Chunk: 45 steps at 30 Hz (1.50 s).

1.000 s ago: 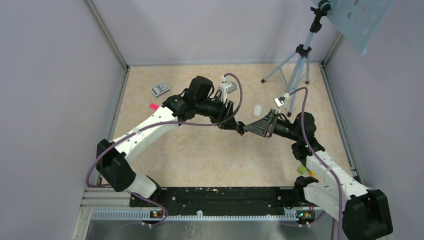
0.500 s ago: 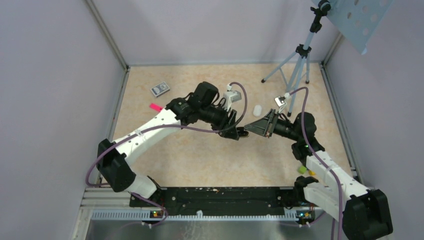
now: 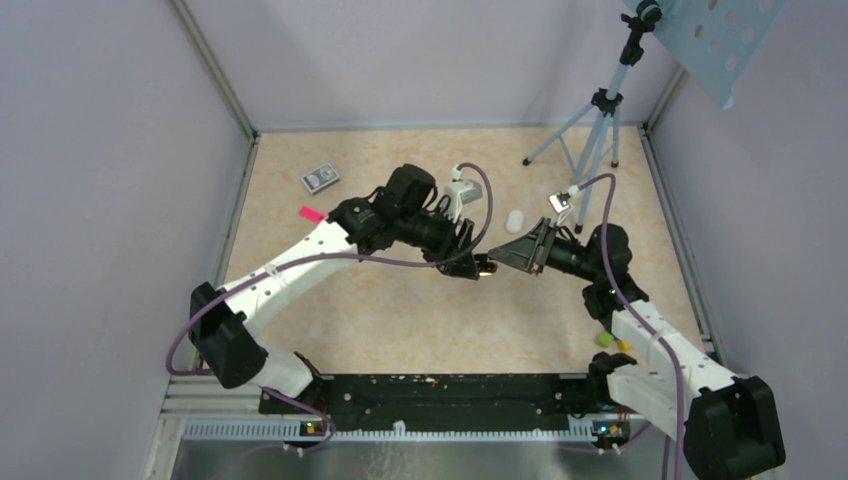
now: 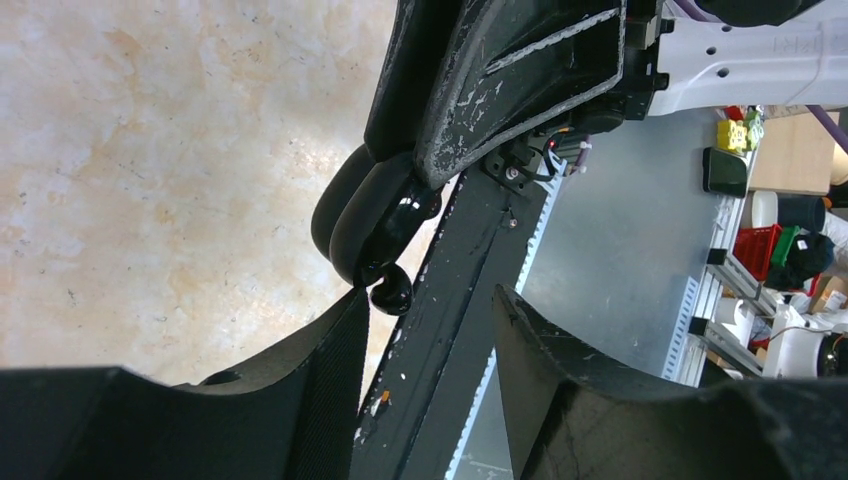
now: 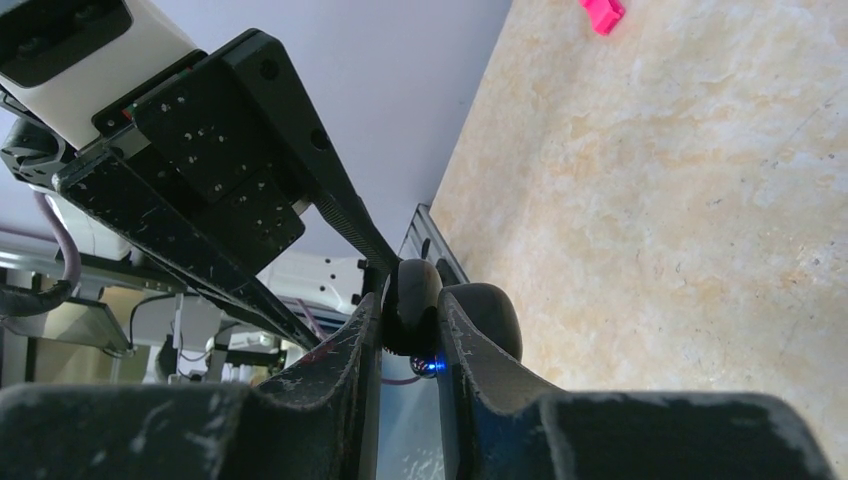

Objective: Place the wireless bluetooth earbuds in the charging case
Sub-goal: Pass from the right arm to the left

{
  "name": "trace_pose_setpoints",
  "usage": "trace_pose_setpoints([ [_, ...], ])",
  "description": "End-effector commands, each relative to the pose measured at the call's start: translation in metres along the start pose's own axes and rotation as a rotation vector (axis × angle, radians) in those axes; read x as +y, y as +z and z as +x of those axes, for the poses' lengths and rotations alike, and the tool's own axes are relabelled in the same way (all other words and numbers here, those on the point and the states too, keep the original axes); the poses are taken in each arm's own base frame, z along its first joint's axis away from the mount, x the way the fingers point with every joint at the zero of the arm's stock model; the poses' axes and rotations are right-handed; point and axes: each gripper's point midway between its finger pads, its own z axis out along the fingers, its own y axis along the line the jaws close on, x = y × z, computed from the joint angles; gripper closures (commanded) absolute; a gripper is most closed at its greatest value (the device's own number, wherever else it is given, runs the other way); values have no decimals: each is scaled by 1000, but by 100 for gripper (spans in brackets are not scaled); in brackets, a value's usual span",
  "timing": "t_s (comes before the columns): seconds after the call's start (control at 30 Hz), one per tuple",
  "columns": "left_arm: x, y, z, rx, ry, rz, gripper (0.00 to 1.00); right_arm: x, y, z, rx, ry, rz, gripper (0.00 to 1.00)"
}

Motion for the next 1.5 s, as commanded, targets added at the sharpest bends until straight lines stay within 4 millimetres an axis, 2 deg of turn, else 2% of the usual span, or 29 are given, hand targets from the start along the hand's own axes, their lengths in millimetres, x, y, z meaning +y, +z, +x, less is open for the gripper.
trace_pose_setpoints([
  [0.0, -3, -6, -14, -78, 37, -14, 43, 17, 1, -14, -37, -66, -47, 100],
  [0.2, 5, -8, -23, -98, 32, -31, 39, 16, 1, -15, -43, -61, -43, 100],
  [0.53, 14, -30, -32, -124, 49, -36, 26, 15, 2, -15, -45, -54, -48, 100],
  [0.77, 7, -30, -33, -136, 194, 81, 19, 19, 3, -13, -21, -61, -61, 100],
  [1.0, -3, -23, -44, -105, 261, 209, 20, 25, 4, -12, 19, -78, -77, 100],
  [1.2, 2, -12, -39, -44, 273, 262, 22, 32, 3, -11, 40, -91, -93, 100],
  [1.47, 9, 1, -35, -7, 228, 299, 27, 30, 5, -10, 56, -90, -101, 100],
])
